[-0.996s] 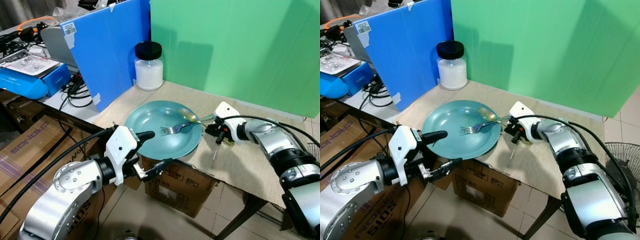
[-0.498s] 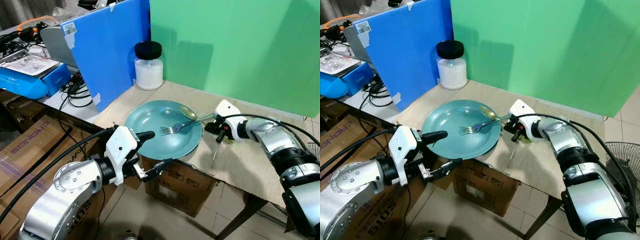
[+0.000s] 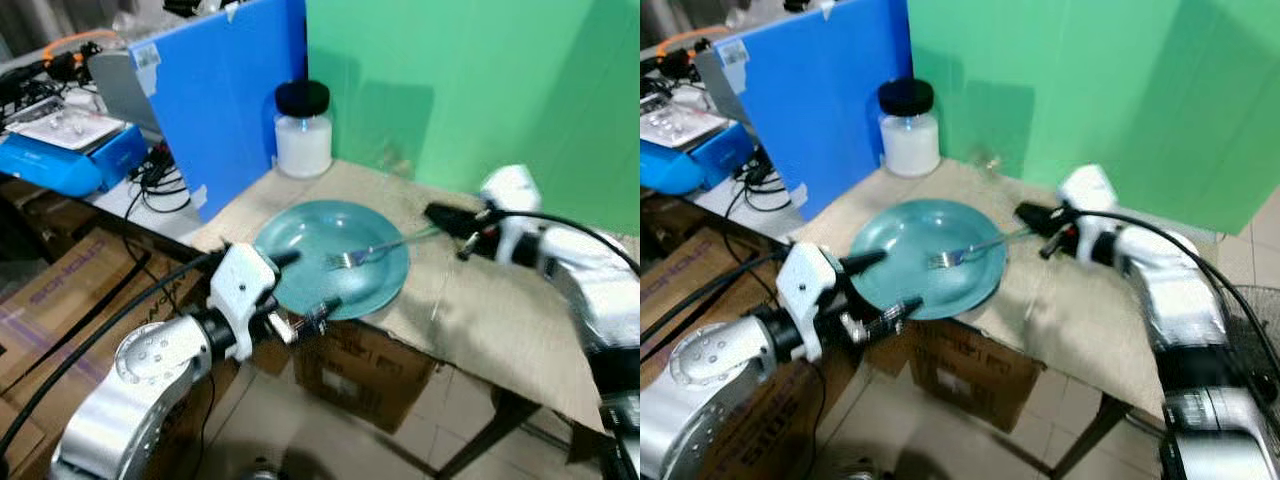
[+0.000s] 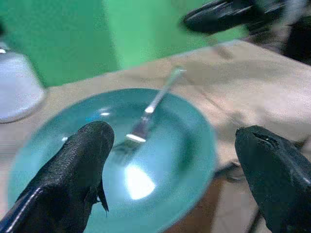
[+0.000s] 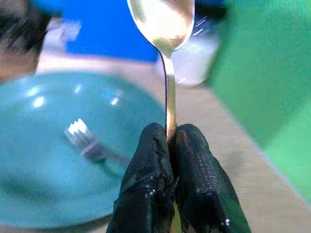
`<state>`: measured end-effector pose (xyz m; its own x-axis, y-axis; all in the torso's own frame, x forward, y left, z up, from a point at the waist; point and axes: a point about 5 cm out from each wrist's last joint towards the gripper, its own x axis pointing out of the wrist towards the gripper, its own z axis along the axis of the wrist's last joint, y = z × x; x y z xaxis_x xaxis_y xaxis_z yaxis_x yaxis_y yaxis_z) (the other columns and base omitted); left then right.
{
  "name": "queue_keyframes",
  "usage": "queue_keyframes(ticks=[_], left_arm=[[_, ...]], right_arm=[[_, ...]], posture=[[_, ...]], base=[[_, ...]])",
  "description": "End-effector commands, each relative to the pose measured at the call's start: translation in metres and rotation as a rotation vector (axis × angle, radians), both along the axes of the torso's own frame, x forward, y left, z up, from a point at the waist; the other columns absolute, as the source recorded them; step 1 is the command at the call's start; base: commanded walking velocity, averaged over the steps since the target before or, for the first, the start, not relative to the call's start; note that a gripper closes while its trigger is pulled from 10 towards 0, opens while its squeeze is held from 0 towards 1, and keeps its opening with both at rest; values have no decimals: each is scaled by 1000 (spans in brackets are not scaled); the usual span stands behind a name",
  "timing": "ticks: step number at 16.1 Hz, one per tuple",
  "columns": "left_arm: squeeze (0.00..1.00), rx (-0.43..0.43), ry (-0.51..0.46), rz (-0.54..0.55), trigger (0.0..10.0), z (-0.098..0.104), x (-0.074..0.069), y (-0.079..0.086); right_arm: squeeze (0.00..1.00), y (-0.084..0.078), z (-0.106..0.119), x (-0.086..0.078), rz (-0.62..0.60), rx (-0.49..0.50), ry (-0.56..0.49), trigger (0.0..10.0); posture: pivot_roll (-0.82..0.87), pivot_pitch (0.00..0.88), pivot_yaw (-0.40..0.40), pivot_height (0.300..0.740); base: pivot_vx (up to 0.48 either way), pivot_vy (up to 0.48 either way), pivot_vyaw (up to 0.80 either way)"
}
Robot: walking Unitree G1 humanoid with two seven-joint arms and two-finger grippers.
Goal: Setting the table
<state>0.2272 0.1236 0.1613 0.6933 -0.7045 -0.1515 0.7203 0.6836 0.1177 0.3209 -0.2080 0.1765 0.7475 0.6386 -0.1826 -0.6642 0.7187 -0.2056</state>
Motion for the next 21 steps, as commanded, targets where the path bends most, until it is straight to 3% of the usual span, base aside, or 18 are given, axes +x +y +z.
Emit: queue_keyframes(ticks=[1, 2, 3, 4, 5, 8, 15, 21], left_arm=[[0, 7, -37, 90, 10000, 2, 6, 4], [0, -24, -57, 171, 10000, 4, 10, 4], [0, -33, -62, 187, 10000, 5, 10, 4], [0, -48, -86, 255, 10000, 6, 10, 0], [0, -58, -91, 290, 10000, 6, 9, -1], [0, -34, -124, 372, 10000, 3, 9, 2], [0, -32, -104, 434, 10000, -2, 11, 5], [0, -30, -104, 478, 10000, -3, 12, 10]], right_arm=[[0, 1, 9, -10, -67, 61, -34, 5765], [0, 4, 6, -29, -165, 91, -71, 10000], [0, 4, 6, -33, -192, 93, -90, 10000], [0, 12, 6, -53, -378, 233, -107, 10000], [0, 18, 5, -66, -465, 249, -132, 10000], [0, 34, 0, -88, -549, 250, -111, 10000], [0, 35, -7, -93, -674, 217, -13, 10000], [0, 44, -8, -87, -654, 210, 31, 10000]], posture=[[140, 0, 35, 740], [135, 0, 37, 740], [135, 0, 37, 740], [125, 0, 42, 740], [118, 0, 45, 740], [95, 0, 51, 740], [93, 0, 43, 740], [105, 0, 31, 740]], base=[[0, 0, 0], [0, 0, 0], [0, 0, 0], [0, 0, 0], [0, 0, -587], [0, 0, -800], [0, 0, -800], [0, 0, -800]])
